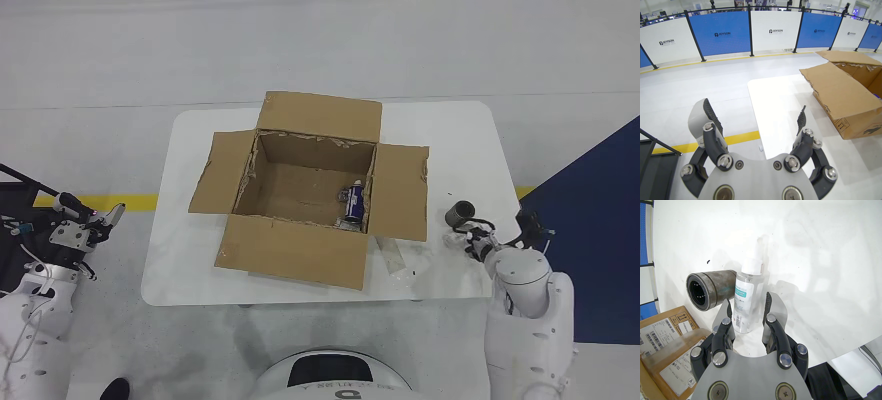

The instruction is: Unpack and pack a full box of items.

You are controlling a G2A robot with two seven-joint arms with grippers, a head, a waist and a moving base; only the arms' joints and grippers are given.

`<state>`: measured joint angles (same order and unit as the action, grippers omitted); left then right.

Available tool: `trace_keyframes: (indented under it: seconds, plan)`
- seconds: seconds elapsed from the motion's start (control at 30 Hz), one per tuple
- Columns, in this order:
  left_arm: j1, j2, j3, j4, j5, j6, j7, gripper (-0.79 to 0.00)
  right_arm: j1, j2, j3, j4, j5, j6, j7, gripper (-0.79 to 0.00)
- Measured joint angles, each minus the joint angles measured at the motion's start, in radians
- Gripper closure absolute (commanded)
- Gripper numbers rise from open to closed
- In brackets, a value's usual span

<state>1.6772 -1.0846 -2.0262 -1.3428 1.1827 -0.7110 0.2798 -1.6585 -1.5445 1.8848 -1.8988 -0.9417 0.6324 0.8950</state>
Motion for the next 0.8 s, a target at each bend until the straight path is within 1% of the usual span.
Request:
trace_keyframes:
  seconds: [0.13, 0.4, 0.5, 0.53, 0.57, 0.6, 0.63, 0.67, 0.77, 0.8]
  plan:
    - [0.000, 0.000, 0.000, 0.000, 0.000, 0.000, 0.000, -0.785, -0.014, 0.002, -0.005, -0.016, 0.009, 0.007, -0.015, -0.348]
    - [0.000, 0.000, 0.000, 0.000, 0.000, 0.000, 0.000, -0.785, -0.064, 0.000, -0.006, -0.063, 0.079, 0.000, -0.101, -0.360]
    - [0.000, 0.000, 0.000, 0.000, 0.000, 0.000, 0.000, -0.785, -0.106, -0.005, -0.014, -0.125, 0.119, -0.013, -0.167, -0.403]
    - [0.000, 0.000, 0.000, 0.000, 0.000, 0.000, 0.000, -0.785, -0.125, -0.007, -0.017, -0.150, 0.136, -0.024, -0.192, -0.477]
    - [0.000, 0.000, 0.000, 0.000, 0.000, 0.000, 0.000, -0.785, -0.152, -0.010, -0.023, -0.184, 0.160, -0.040, -0.225, -0.474]
    - [0.000, 0.000, 0.000, 0.000, 0.000, 0.000, 0.000, -0.785, -0.173, -0.012, -0.029, -0.210, 0.174, -0.054, -0.247, -0.403]
    - [0.000, 0.000, 0.000, 0.000, 0.000, 0.000, 0.000, -0.785, -0.194, -0.013, -0.037, -0.236, 0.186, -0.073, -0.265, -0.388]
    - [0.000, 0.000, 0.000, 0.000, 0.000, 0.000, 0.000, -0.785, -0.220, -0.014, -0.047, -0.271, 0.200, -0.105, -0.286, -0.388]
    - [0.000, 0.000, 0.000, 0.000, 0.000, 0.000, 0.000, -0.785, -0.279, -0.014, -0.072, -0.350, 0.205, -0.200, -0.330, -0.422]
    - [0.000, 0.000, 0.000, 0.000, 0.000, 0.000, 0.000, -0.785, -0.292, -0.013, -0.082, -0.370, 0.200, -0.230, -0.340, -0.397]
